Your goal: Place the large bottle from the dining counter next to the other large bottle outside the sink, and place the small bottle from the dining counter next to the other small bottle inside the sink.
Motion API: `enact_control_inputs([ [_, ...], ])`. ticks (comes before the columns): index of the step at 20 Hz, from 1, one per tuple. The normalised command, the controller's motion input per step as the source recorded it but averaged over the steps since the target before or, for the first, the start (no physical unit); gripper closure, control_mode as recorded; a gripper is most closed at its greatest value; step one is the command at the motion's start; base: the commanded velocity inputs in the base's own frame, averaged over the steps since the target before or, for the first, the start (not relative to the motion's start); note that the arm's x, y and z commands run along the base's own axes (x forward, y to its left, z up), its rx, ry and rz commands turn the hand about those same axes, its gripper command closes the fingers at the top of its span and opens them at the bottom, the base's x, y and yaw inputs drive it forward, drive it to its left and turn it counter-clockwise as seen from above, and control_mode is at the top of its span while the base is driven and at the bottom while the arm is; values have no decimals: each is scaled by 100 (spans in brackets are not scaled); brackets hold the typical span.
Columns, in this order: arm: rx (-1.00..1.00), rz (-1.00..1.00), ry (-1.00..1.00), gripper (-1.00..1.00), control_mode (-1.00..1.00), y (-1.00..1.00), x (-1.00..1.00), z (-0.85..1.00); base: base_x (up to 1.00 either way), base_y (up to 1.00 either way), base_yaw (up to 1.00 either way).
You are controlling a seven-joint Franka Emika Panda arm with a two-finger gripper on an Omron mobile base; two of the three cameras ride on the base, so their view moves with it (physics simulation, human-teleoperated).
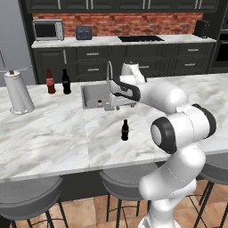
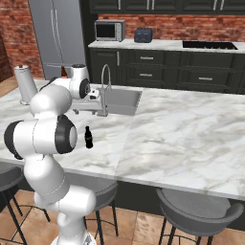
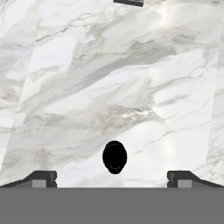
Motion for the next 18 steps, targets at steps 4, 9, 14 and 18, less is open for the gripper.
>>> enact_control_inputs([
  [4,0,0,0,-100,-100,0,-15,-6,0,0,0],
  [9,0,0,0,-100,-100,0,0,-22,0,0,0],
  [14,-1,0,0,-100,-100,0,0,-32,0,0,0],
  [18,0,0,0,-100,-100,0,-9,-22,0,0,0],
])
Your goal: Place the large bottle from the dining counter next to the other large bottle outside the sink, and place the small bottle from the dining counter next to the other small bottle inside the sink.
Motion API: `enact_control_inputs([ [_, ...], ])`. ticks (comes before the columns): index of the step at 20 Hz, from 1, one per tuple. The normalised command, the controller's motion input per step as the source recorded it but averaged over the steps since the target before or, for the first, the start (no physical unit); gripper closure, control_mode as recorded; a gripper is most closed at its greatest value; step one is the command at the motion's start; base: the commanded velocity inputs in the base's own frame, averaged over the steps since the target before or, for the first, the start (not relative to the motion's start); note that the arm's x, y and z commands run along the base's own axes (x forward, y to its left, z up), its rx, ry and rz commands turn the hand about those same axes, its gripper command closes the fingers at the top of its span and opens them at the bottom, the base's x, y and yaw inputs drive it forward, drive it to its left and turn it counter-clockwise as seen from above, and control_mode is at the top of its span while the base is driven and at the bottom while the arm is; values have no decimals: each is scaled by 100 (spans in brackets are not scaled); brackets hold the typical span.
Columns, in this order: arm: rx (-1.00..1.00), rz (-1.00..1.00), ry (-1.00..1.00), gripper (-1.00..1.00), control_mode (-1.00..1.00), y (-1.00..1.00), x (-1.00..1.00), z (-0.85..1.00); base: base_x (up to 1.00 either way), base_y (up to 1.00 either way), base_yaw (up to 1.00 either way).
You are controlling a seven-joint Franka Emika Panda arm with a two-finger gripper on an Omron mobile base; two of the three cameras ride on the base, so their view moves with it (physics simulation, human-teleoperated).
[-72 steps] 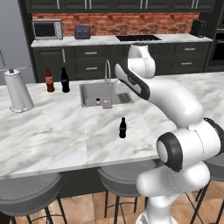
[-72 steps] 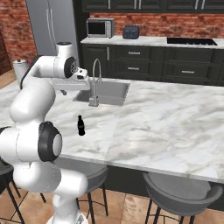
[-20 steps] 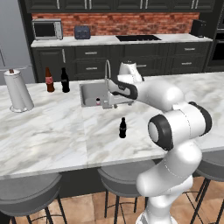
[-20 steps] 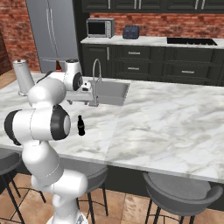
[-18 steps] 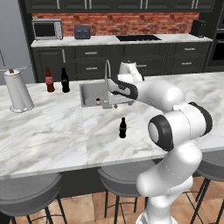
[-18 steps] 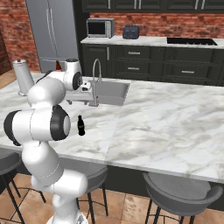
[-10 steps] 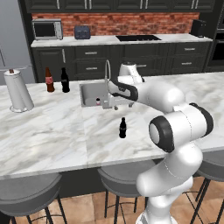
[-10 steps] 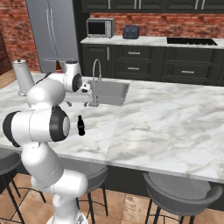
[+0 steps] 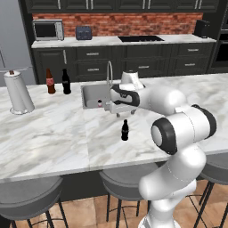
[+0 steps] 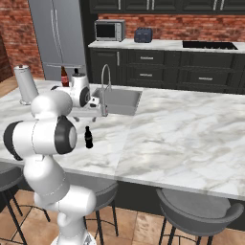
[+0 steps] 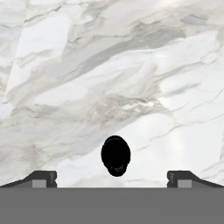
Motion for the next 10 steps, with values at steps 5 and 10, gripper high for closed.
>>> enact_control_inputs([
  [5,0,0,0,-100,-100,0,-15,-10,0,0,0],
  [10,0,0,0,-100,-100,0,-21,0,0,0,0],
])
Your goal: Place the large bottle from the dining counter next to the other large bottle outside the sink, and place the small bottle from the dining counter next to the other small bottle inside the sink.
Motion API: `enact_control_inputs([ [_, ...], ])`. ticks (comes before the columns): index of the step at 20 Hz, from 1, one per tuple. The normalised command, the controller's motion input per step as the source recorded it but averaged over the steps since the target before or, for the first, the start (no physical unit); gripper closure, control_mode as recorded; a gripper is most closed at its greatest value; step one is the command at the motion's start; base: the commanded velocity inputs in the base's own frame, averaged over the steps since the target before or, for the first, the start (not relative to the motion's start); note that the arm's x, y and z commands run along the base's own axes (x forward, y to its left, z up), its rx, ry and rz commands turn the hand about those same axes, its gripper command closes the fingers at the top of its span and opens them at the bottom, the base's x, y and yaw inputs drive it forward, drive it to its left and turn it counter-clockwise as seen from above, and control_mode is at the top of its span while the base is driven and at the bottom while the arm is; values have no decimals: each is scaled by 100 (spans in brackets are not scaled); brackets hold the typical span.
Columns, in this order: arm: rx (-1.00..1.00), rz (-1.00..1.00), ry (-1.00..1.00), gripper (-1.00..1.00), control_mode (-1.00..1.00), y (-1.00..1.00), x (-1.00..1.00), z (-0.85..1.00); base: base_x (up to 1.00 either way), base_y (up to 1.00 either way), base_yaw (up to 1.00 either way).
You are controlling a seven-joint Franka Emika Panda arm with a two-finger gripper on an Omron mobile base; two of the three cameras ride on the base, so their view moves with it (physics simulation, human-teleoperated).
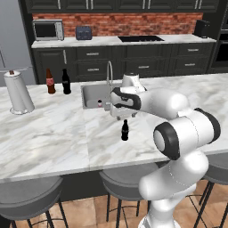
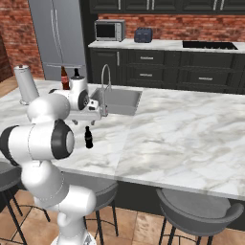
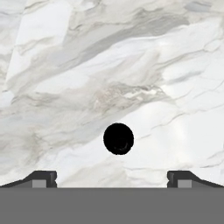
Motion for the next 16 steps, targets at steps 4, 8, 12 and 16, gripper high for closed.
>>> enact_control_inputs([
  [4,0,0,0,-100,-100,0,2,0,0,0,0],
  [8,0,0,0,-100,-100,0,9,0,0,0,0],
  [12,0,0,0,-100,-100,0,4,-1,0,0,0],
  [16,0,0,0,-100,-100,0,0,-8,0,0,0],
])
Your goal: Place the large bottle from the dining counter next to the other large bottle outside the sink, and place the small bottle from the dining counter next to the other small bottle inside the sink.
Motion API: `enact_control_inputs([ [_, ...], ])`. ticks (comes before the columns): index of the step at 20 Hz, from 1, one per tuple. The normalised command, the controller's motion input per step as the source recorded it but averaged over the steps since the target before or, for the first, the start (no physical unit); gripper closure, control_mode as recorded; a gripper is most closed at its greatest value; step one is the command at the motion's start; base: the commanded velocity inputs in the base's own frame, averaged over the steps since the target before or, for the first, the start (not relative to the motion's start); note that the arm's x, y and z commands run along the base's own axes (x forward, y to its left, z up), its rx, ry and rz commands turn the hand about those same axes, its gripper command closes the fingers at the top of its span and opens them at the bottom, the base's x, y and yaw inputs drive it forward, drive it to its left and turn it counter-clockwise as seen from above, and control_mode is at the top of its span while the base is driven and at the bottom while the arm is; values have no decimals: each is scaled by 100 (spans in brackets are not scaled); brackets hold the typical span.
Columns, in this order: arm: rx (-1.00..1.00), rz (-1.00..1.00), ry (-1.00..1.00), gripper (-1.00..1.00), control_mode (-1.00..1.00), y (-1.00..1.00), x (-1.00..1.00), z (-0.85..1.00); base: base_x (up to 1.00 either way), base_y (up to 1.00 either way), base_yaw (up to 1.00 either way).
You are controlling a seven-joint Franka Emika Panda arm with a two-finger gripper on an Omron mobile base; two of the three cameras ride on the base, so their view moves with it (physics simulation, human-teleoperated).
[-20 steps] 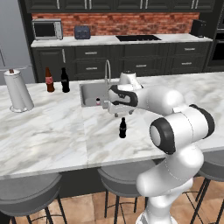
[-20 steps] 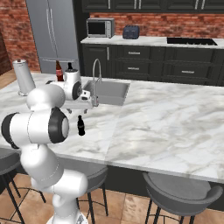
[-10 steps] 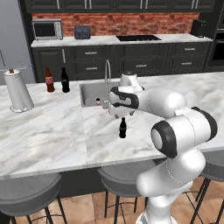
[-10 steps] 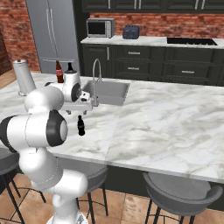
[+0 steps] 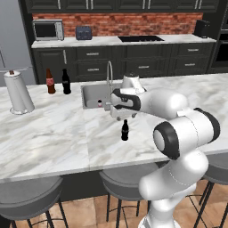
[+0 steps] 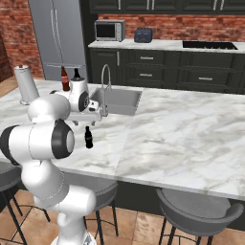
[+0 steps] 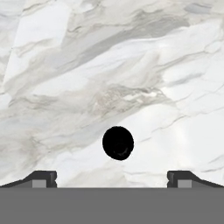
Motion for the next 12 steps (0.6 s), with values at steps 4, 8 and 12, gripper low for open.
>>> enact_control_inputs([
  [4,0,0,0,-100,-100,0,0,-21,0,0,0],
  [8,0,0,0,-100,-100,0,0,-27,0,0,0],
  [12,0,0,0,-100,-100,0,0,-14,0,0,0],
])
